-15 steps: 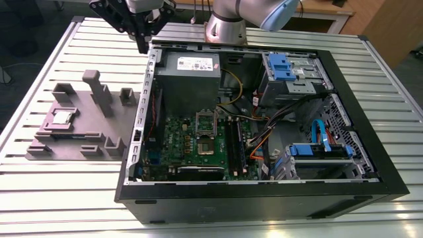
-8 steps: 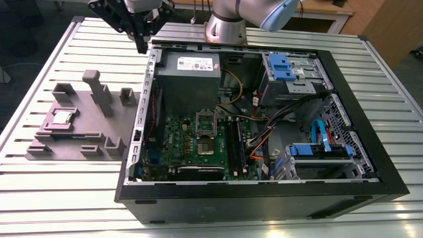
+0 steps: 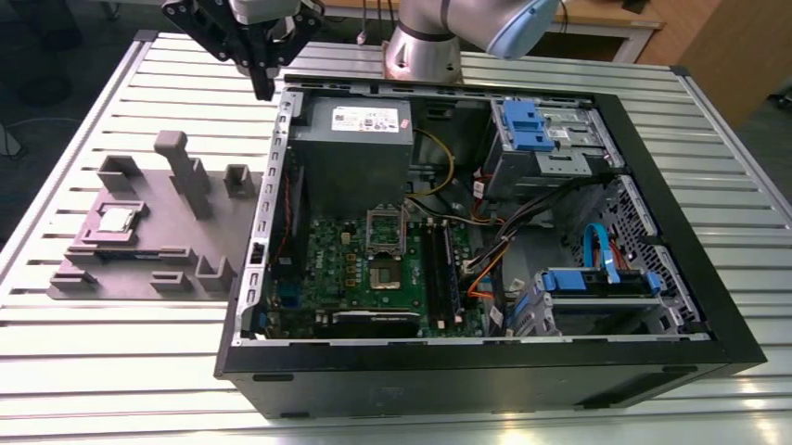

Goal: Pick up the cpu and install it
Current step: 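Reach for the cpu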

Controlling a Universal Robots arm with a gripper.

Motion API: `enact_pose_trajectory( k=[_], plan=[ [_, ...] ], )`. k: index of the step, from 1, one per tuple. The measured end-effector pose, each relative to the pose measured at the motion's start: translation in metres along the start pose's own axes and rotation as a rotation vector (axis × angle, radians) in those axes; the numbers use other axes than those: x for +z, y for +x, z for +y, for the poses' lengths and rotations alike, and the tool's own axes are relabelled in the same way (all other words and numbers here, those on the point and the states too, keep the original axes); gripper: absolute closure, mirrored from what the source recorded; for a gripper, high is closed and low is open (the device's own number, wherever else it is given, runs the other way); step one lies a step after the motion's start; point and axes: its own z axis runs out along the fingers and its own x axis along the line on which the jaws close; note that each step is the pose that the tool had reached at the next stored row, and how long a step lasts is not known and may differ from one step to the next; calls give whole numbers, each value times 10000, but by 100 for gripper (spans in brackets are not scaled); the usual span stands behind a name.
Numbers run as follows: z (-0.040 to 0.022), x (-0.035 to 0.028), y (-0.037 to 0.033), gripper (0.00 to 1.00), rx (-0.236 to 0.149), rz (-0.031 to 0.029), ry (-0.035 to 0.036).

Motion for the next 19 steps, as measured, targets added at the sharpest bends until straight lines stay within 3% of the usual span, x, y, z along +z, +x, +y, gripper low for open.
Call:
enact_pose_trajectory(
  k=[19],
  plan=[
    [-4,2,57,90,1,9,2]
  ],
)
